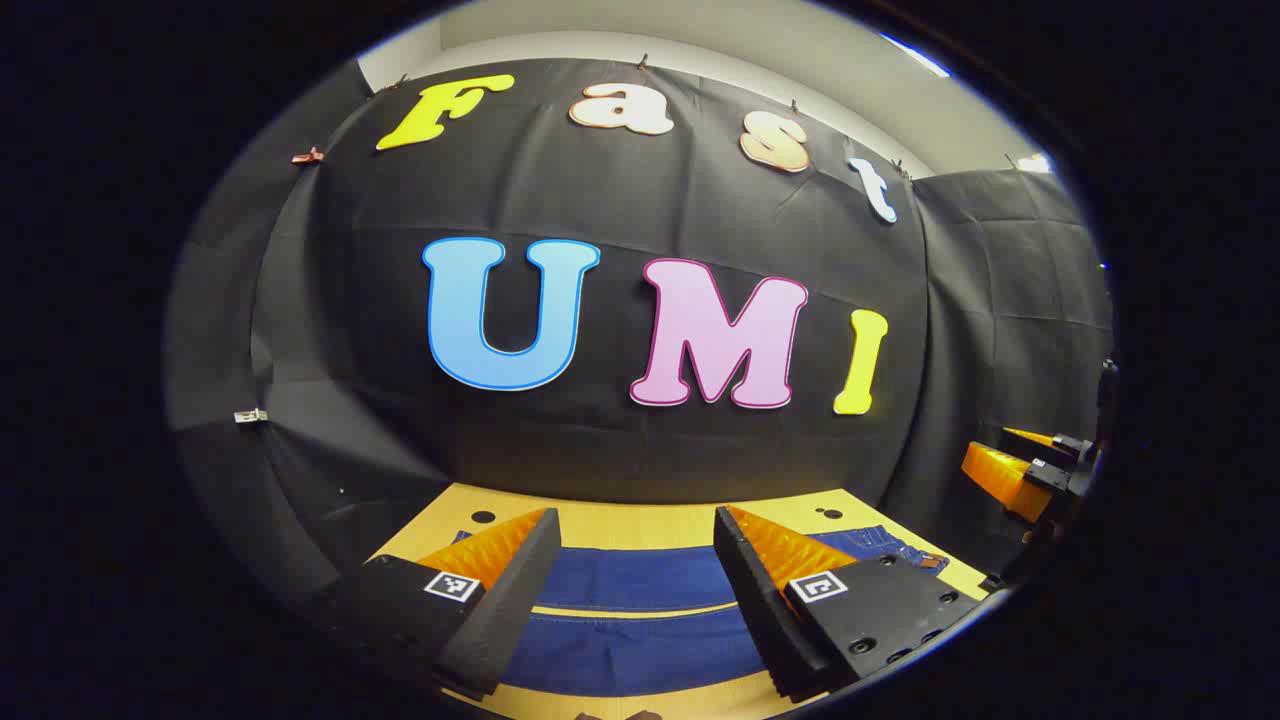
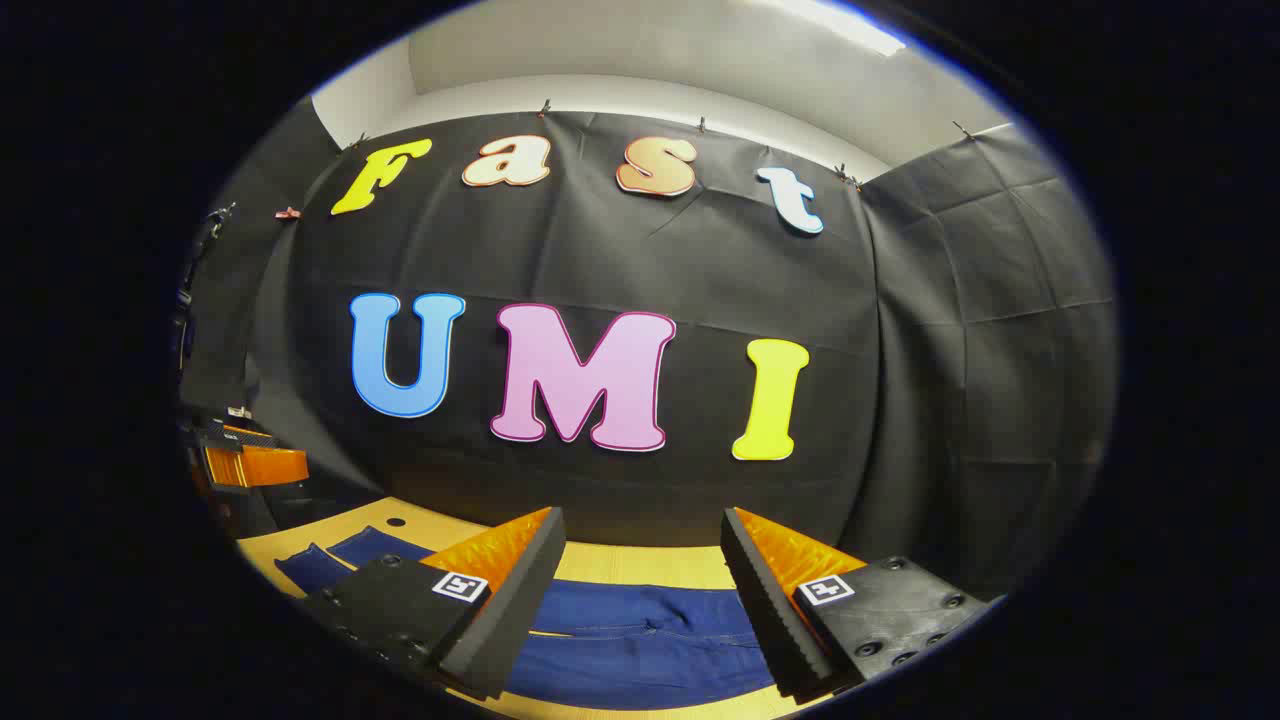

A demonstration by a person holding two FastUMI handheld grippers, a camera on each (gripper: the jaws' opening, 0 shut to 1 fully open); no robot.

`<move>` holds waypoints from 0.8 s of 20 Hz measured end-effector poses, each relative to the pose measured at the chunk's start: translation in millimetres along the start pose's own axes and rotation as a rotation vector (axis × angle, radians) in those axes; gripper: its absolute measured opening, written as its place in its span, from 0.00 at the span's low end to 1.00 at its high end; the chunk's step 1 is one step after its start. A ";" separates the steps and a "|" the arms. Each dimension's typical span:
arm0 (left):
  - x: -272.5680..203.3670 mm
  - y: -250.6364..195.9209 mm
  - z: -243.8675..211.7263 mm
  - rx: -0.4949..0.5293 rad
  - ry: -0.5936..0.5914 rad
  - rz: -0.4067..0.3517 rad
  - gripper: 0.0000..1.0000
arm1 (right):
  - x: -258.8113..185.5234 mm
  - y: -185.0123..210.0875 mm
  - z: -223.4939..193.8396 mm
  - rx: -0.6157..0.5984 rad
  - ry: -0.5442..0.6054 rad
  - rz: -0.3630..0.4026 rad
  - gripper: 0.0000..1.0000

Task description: Grasp the waist and the cuffs of the jeans and fold them to make the two legs overlap; first hold the waist and fold one-third of the jeans toward the cuffs, then hold the cuffs and fold the remaining one-third in the same direction to finish folding.

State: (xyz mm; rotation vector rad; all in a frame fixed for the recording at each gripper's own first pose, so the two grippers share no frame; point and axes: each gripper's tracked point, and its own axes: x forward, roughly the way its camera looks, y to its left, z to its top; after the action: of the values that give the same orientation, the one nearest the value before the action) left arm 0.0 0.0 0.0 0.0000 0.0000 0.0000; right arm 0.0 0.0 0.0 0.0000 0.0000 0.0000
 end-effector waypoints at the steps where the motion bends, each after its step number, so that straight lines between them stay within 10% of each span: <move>1: -0.8 0.7 0.3 0.004 -0.002 0.002 0.96 | -0.1 -0.3 0.0 0.000 0.002 -0.002 0.96; 16: 4.4 8.3 -32.8 0.025 0.045 0.039 0.96 | -1.4 -10.6 -20.9 -0.025 0.049 -0.006 0.96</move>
State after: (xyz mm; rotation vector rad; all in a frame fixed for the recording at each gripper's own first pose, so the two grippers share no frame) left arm 4.4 8.3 -32.8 0.0250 0.0449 0.0392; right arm -1.4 -10.6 -20.9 -0.0245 0.0492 -0.0064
